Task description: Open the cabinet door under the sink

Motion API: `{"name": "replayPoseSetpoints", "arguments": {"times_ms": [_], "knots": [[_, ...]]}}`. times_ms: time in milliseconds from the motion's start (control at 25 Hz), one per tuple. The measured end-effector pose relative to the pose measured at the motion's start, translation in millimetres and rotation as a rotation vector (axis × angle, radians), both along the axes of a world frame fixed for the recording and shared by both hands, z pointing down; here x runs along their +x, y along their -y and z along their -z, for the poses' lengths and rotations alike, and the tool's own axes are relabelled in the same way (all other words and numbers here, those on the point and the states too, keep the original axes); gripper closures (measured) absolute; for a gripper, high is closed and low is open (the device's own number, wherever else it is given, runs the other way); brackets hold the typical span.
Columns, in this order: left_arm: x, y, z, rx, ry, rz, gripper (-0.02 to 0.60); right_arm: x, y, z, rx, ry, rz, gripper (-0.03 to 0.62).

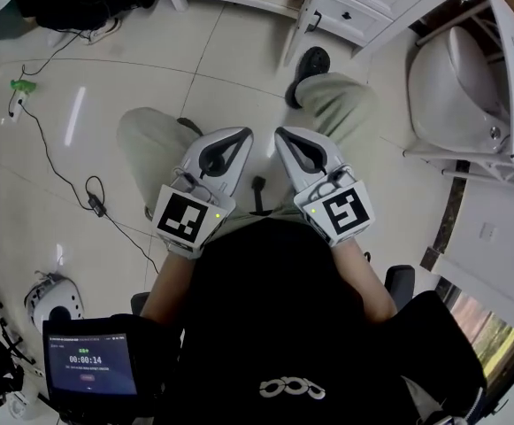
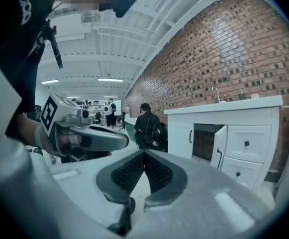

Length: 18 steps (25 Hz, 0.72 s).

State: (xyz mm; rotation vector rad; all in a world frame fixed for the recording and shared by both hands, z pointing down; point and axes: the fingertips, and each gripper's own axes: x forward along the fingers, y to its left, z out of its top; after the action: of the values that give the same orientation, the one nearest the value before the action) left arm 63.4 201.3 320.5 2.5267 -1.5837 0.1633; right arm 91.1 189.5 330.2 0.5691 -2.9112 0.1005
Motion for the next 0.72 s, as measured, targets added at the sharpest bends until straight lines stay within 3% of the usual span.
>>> {"name": "replayPoseSetpoints", "arguments": {"times_ms": [240,400,720], "knots": [[7,11,3,-0.009,-0.024,-0.008,0.568,-2,-8,1,-0.025,-0.003,0.027,0.602],[13,18,0,-0.006,-0.001,-0.015,0.568,8,4,-5,-0.050,0.013,0.000,0.603],[19,16,-6,-0.027,-0.007,-0.025,0.568,11,9,-1,-0.033,0.026,0.004,0.603]]}}
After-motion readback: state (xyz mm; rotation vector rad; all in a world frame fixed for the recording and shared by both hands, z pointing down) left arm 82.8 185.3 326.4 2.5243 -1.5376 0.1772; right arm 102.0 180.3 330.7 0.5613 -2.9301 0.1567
